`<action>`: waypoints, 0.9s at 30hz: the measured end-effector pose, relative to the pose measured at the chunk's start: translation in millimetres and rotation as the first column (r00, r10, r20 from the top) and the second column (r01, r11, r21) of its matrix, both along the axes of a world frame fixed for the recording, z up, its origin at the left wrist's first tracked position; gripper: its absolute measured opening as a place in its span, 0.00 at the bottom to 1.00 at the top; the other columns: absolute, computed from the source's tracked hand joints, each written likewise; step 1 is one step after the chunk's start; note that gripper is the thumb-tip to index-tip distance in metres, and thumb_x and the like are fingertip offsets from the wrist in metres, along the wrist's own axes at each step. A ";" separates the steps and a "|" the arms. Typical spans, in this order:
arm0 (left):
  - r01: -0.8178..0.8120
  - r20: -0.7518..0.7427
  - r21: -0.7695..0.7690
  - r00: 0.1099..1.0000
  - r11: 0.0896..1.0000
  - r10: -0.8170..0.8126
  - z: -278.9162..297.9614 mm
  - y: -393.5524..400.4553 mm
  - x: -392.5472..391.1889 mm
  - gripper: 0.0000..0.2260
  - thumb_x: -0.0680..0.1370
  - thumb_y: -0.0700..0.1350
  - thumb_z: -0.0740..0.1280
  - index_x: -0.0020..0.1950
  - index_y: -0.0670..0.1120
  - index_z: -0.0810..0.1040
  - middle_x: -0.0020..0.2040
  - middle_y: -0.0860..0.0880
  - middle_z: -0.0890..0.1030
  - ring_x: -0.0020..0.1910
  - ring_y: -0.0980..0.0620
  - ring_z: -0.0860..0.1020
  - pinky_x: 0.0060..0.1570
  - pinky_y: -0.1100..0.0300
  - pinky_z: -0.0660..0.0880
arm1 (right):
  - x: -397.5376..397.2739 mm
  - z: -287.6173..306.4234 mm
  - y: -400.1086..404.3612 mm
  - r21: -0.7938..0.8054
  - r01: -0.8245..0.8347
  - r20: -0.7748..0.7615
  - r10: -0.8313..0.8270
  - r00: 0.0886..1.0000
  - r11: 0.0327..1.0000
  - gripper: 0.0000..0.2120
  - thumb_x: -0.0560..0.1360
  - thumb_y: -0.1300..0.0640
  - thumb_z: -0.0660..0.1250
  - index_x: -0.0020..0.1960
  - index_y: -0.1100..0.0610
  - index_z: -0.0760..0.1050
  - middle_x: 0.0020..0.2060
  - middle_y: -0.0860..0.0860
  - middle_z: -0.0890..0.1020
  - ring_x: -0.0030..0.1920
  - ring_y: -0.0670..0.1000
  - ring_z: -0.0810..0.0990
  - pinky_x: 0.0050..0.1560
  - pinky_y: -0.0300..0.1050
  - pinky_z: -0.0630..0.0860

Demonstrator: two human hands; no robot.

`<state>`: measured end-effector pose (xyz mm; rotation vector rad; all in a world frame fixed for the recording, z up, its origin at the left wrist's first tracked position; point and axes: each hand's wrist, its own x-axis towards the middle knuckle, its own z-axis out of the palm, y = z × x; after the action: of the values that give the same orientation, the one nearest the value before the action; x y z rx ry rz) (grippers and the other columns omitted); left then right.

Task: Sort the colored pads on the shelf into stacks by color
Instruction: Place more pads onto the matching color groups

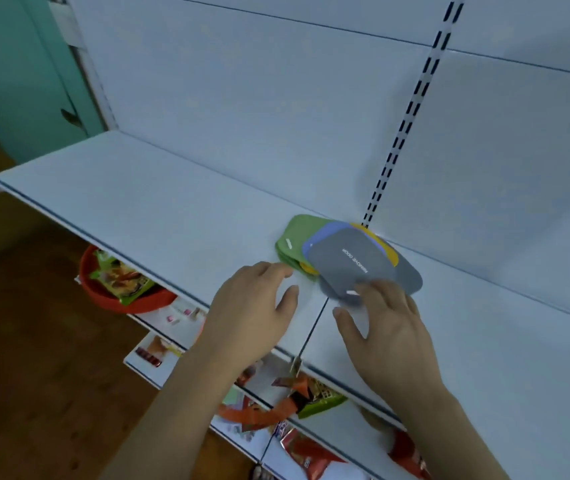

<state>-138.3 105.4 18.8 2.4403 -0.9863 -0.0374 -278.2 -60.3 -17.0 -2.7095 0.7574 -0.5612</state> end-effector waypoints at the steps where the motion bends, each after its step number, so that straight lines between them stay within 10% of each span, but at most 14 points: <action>1: 0.008 0.002 0.002 1.000 1.000 -0.008 -0.6 -8.6 9.9 0.16 0.84 0.53 0.62 0.69 0.50 0.78 0.62 0.51 0.82 0.60 0.47 0.79 0.57 0.50 0.77 | 7.5 -3.1 -6.5 0.011 0.040 -0.001 -0.040 0.999 0.999 0.24 0.78 0.39 0.63 0.65 0.54 0.77 0.64 0.55 0.77 0.60 0.63 0.77 0.52 0.58 0.81; 10: 0.144 0.039 0.045 0.988 0.988 -0.146 -6.4 -78.6 72.6 0.12 0.81 0.48 0.66 0.63 0.50 0.81 0.55 0.50 0.84 0.55 0.43 0.79 0.52 0.50 0.77 | 45.3 4.2 -41.0 0.077 0.295 -0.235 -0.270 0.934 0.952 0.36 0.73 0.28 0.55 0.70 0.51 0.71 0.68 0.51 0.76 0.68 0.60 0.71 0.64 0.57 0.75; 19: 0.187 -0.044 0.211 0.982 0.959 -0.182 -9.7 -122.0 104.2 0.14 0.84 0.53 0.61 0.59 0.44 0.77 0.59 0.44 0.80 0.58 0.39 0.80 0.52 0.50 0.74 | 52.0 31.2 -34.3 0.338 0.450 -0.242 -0.386 0.890 0.827 0.39 0.69 0.37 0.76 0.75 0.45 0.68 0.62 0.47 0.74 0.68 0.54 0.70 0.66 0.52 0.71; 27: 0.297 -0.178 0.200 0.948 0.934 -0.263 -10.1 -130.6 120.4 0.26 0.78 0.65 0.69 0.56 0.42 0.76 0.55 0.42 0.83 0.57 0.39 0.80 0.45 0.55 0.68 | 48.1 34.3 4.5 0.575 0.495 0.137 -0.673 0.727 0.651 0.35 0.72 0.58 0.78 0.75 0.44 0.69 0.59 0.43 0.77 0.55 0.49 0.80 0.50 0.47 0.79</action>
<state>-17.9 -25.2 8.8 2.4296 -1.3161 -0.4457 -230.1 -55.8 17.3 -1.7674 1.4712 -0.8056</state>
